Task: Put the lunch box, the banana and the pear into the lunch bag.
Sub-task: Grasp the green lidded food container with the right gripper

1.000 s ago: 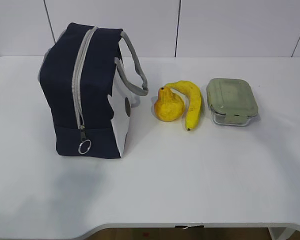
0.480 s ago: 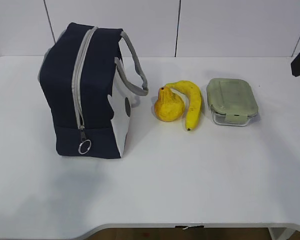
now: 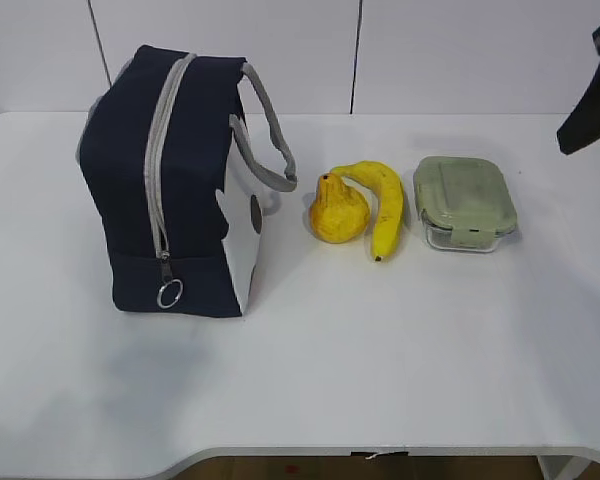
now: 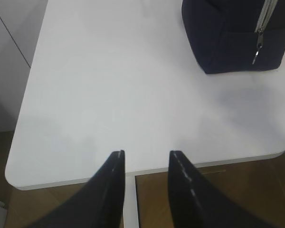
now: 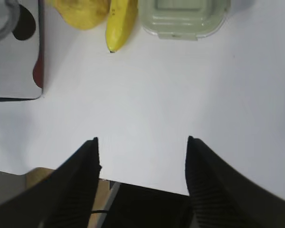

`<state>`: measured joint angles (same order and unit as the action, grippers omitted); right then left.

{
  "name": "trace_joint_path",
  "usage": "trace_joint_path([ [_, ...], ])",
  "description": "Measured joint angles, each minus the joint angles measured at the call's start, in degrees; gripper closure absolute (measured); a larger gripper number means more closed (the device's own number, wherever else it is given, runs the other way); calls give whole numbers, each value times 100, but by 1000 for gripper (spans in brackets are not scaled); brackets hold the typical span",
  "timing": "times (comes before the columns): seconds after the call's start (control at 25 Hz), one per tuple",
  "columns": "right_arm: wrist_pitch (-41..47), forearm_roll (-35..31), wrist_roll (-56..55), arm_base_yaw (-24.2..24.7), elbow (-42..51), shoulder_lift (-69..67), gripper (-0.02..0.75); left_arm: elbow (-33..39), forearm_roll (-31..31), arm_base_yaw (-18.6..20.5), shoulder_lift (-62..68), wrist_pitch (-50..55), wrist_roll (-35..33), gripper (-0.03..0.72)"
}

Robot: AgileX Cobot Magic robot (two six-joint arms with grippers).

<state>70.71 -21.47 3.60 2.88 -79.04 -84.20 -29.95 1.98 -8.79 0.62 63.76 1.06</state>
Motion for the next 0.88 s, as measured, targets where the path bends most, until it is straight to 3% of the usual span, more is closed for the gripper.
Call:
trace_joint_path([
  [0.24, 11, -810, 894, 705, -516, -694, 286, 0, 0, 0, 0, 0, 0, 452],
  [0.64, -10, -1646, 1493, 828, -884, -1706, 288, 0, 0, 0, 0, 0, 0, 452],
  [0.88, -24, -2420, 2033, 1363, -898, -1992, 288, 0, 0, 0, 0, 0, 0, 452],
])
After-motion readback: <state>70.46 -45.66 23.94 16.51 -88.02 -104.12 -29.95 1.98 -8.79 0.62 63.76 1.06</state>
